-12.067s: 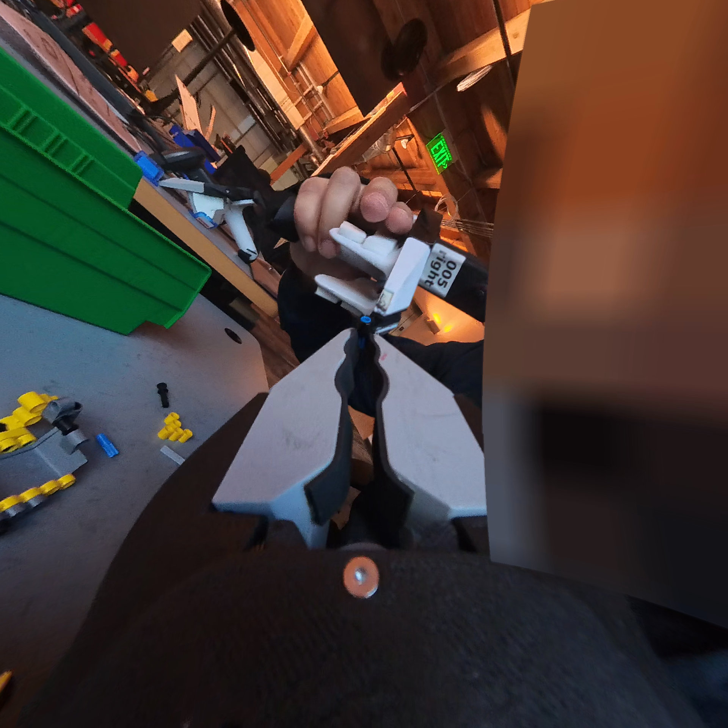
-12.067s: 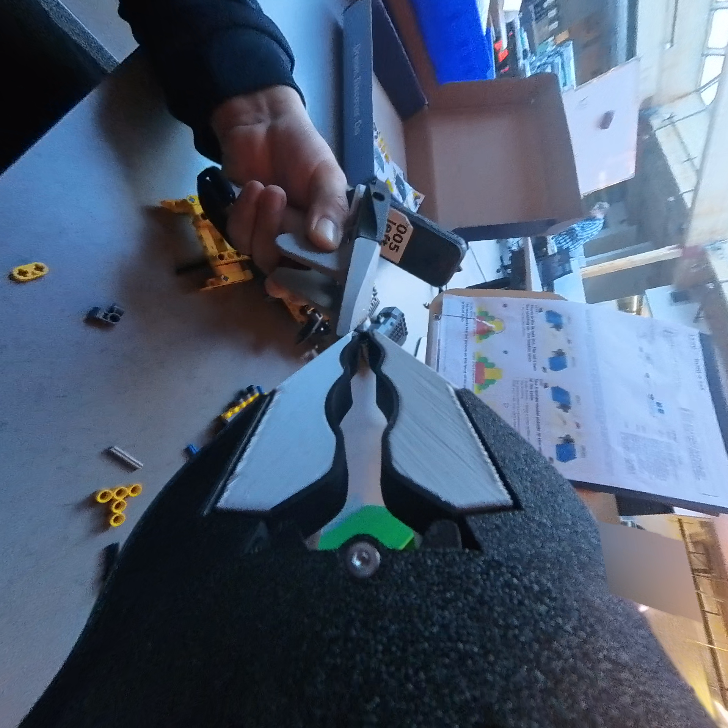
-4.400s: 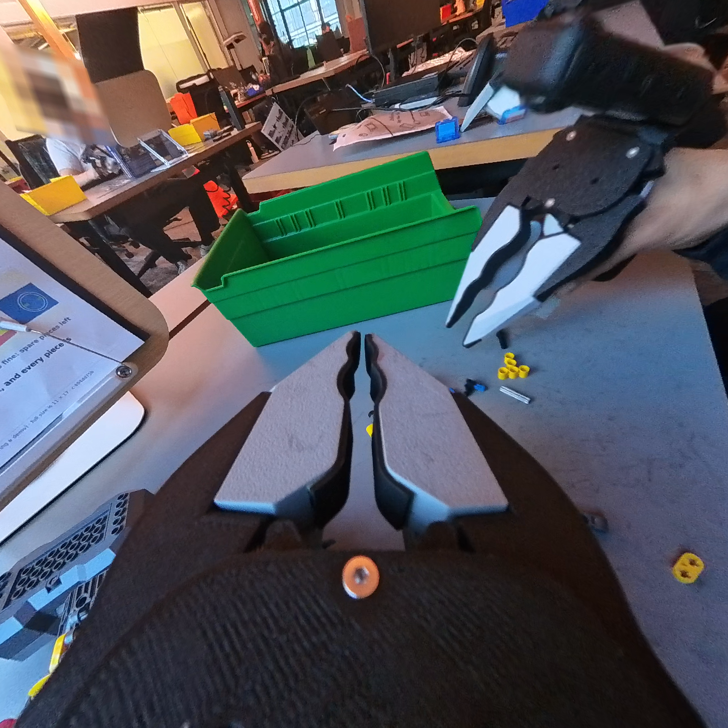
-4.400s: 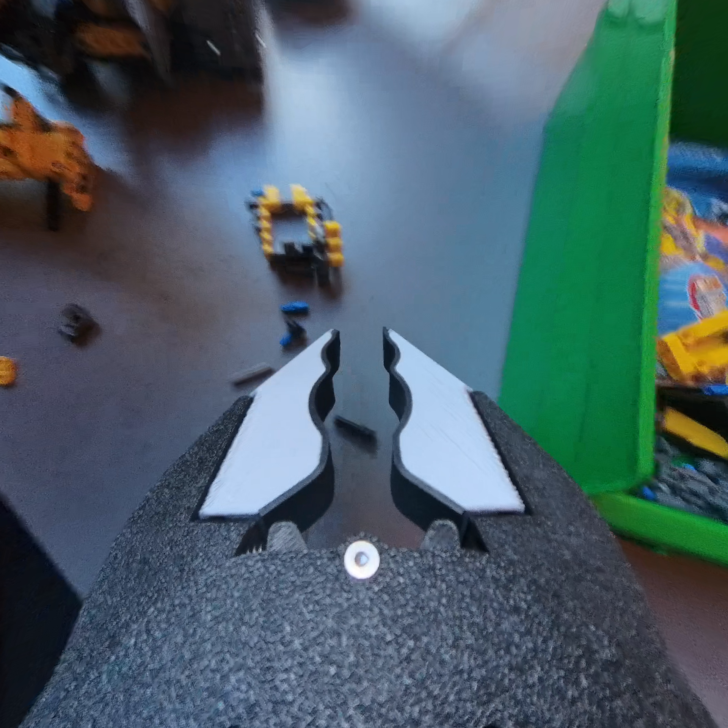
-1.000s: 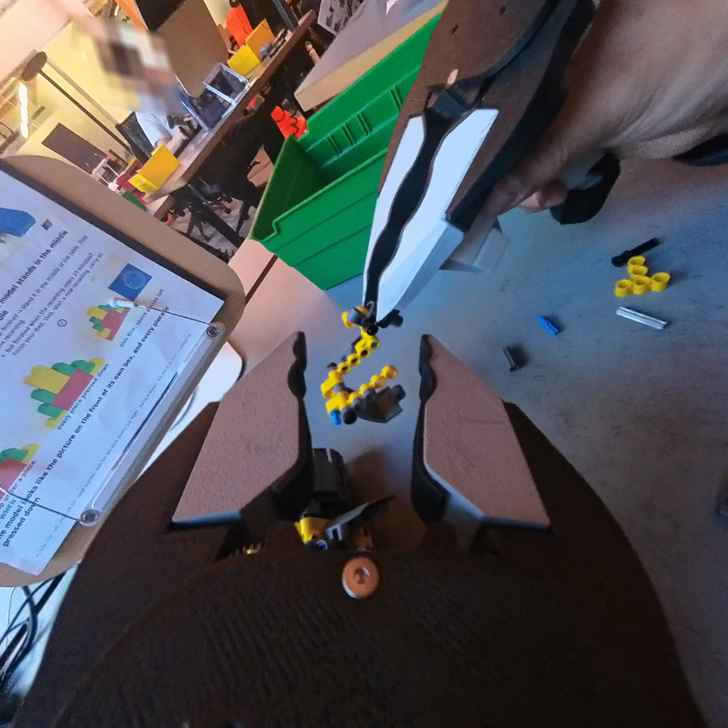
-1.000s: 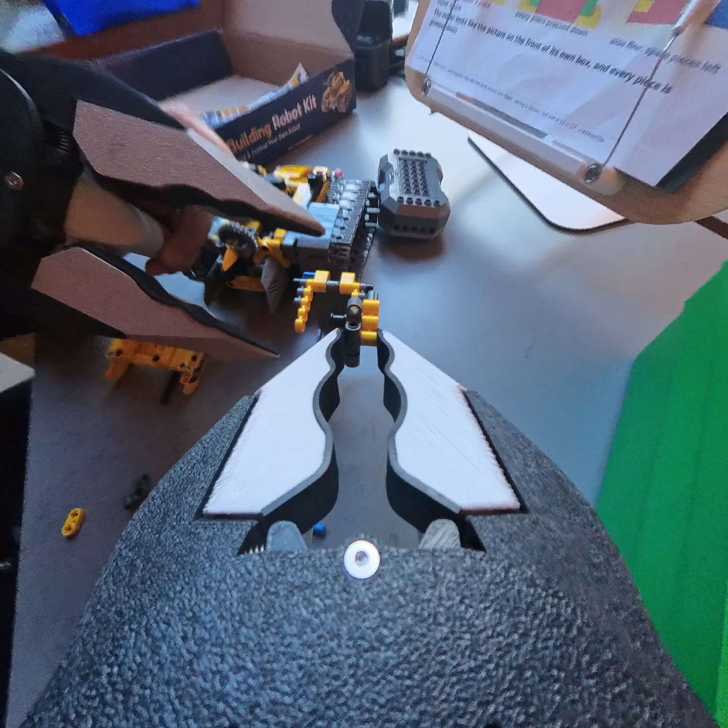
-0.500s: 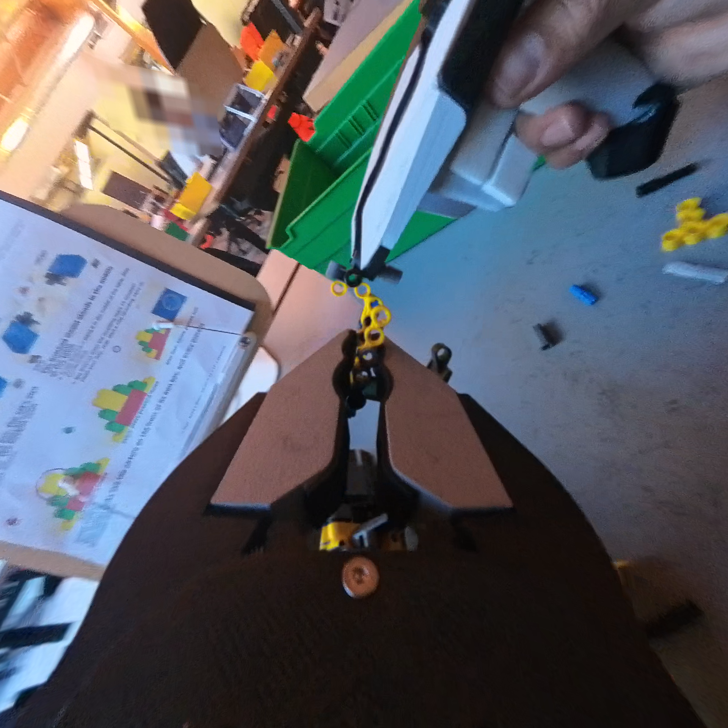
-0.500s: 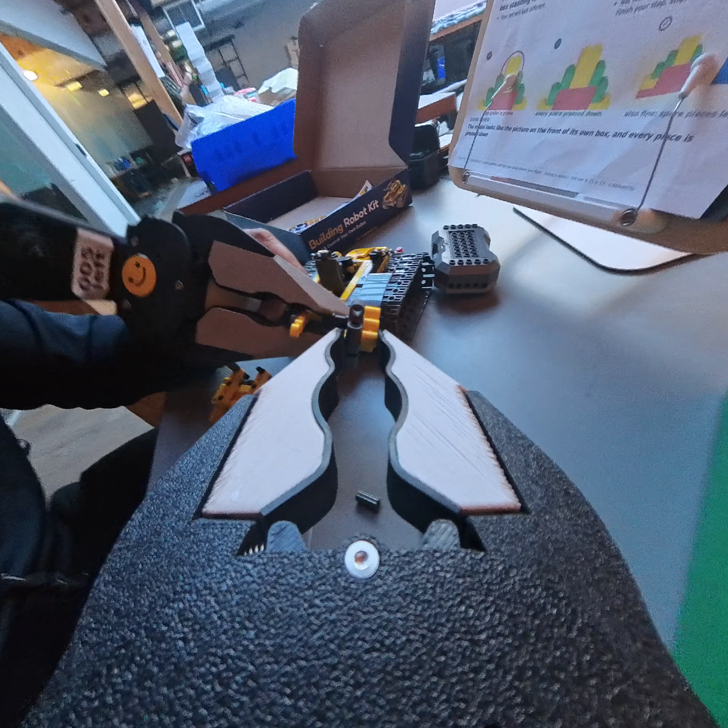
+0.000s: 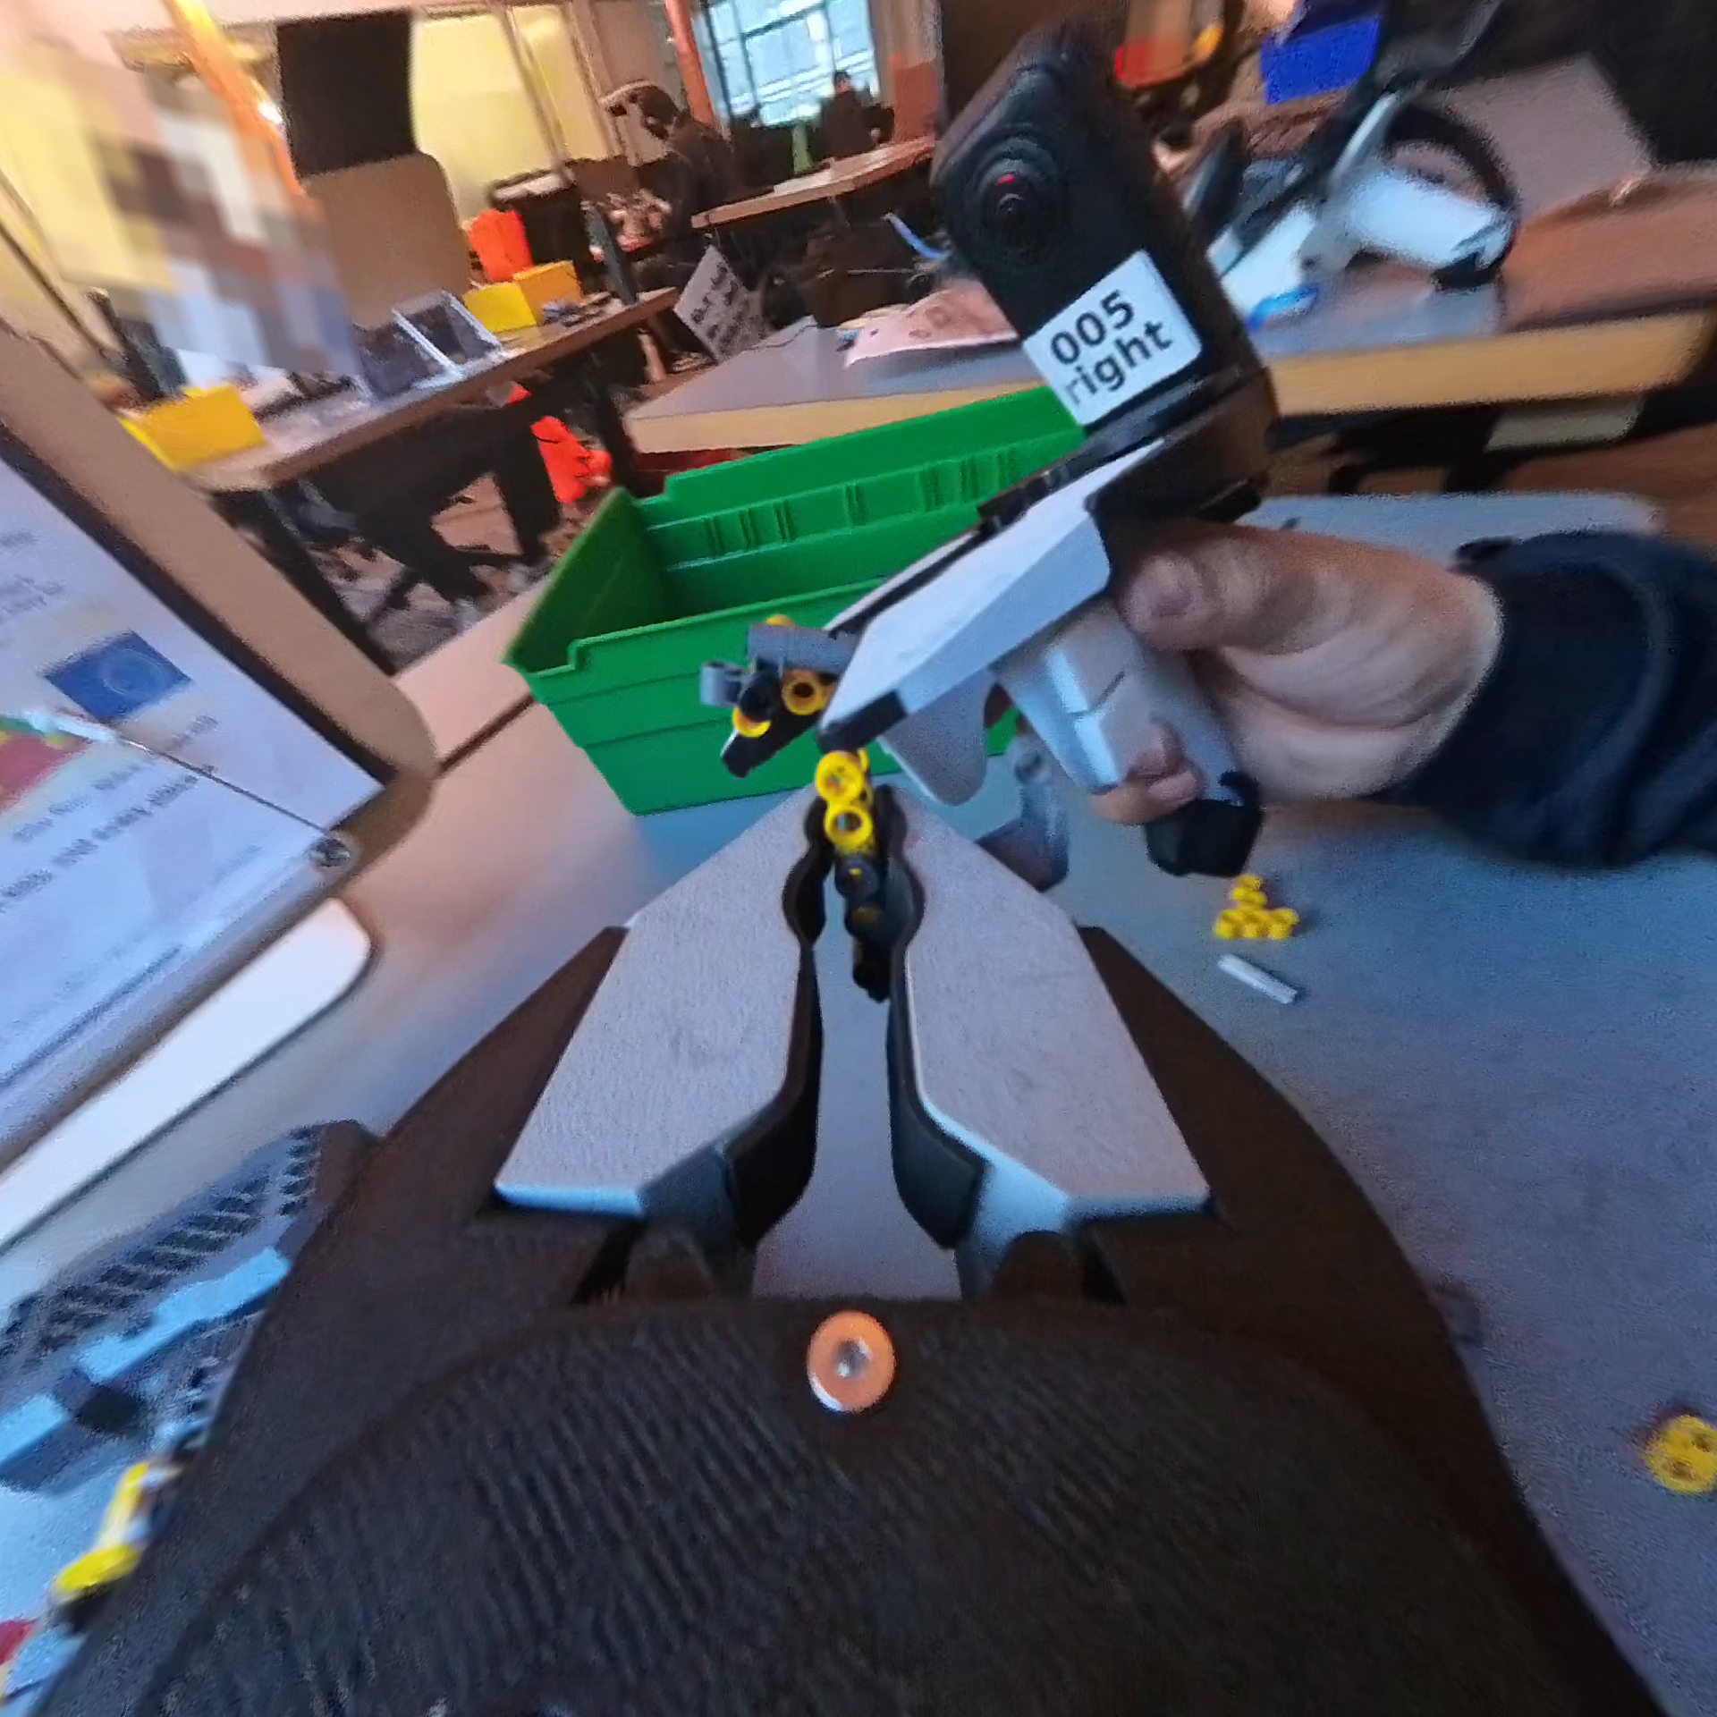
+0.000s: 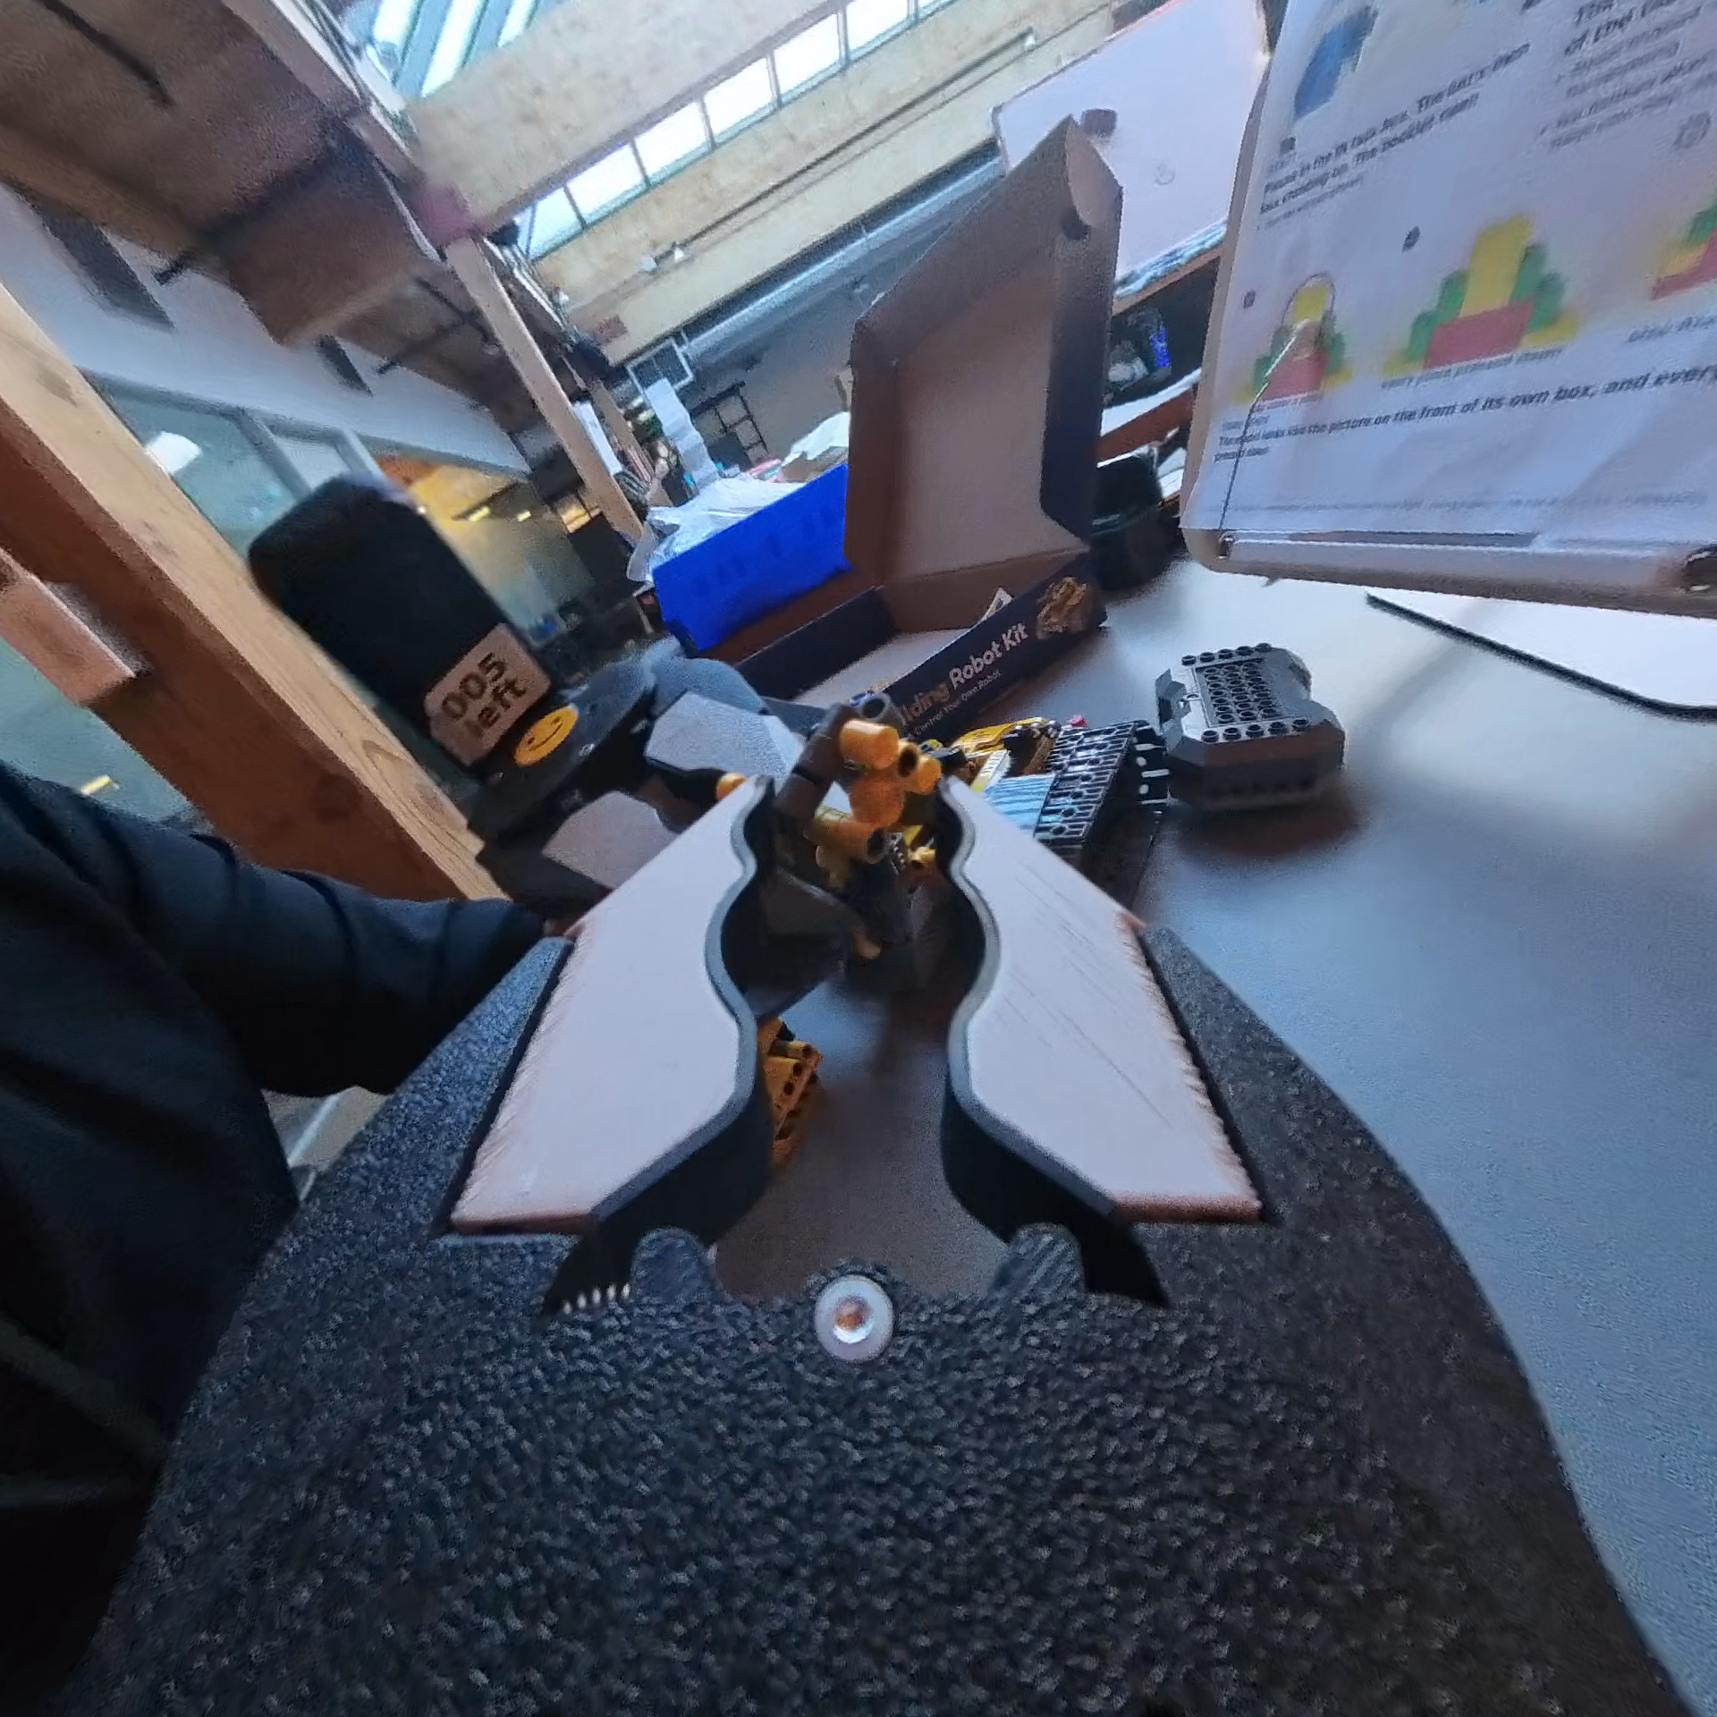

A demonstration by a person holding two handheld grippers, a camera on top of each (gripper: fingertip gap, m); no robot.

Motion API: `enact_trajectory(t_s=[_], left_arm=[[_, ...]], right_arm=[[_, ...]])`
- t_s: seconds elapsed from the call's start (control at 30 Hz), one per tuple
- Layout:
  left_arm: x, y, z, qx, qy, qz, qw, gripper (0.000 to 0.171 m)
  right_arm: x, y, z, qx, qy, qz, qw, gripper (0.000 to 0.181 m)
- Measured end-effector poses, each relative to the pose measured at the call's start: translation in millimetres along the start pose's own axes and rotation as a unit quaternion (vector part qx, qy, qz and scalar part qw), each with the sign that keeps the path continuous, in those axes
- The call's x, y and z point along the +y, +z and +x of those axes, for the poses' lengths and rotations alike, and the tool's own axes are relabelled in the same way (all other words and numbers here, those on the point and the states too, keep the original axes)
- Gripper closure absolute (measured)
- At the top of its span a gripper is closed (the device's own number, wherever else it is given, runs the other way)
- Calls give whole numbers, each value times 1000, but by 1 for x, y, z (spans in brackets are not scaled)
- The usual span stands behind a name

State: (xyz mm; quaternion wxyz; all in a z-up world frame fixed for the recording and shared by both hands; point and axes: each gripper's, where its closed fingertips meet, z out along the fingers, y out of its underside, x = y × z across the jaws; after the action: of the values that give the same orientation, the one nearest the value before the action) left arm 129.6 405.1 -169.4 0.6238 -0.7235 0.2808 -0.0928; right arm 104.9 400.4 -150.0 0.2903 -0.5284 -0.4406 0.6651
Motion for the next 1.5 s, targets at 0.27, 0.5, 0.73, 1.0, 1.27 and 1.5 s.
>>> enact_trajectory(t_s=[0.27,0.5,0.73,1.0,1.27,1.5], left_arm=[[5,-1,-22,-91,84,-33,992,168],[-6,-10,-36,-179,190,-39,964,169],[-14,-20,-46,-219,237,-33,946,169],[-5,-13,-41,-128,86,-4,988,169],[-19,-32,-52,-115,31,33,992,168],[-22,-25,-30,-87,47,36,994,167]], right_arm=[[2,3,22,151,-108,-39,982,166],[-12,13,20,180,-138,-24,974,166],[-23,25,15,146,-95,9,985,168],[-10,15,17,150,-86,-37,984,162],[35,-146,-34,258,-184,-212,924,160],[127,-244,-14,294,-123,-371,872,151]])
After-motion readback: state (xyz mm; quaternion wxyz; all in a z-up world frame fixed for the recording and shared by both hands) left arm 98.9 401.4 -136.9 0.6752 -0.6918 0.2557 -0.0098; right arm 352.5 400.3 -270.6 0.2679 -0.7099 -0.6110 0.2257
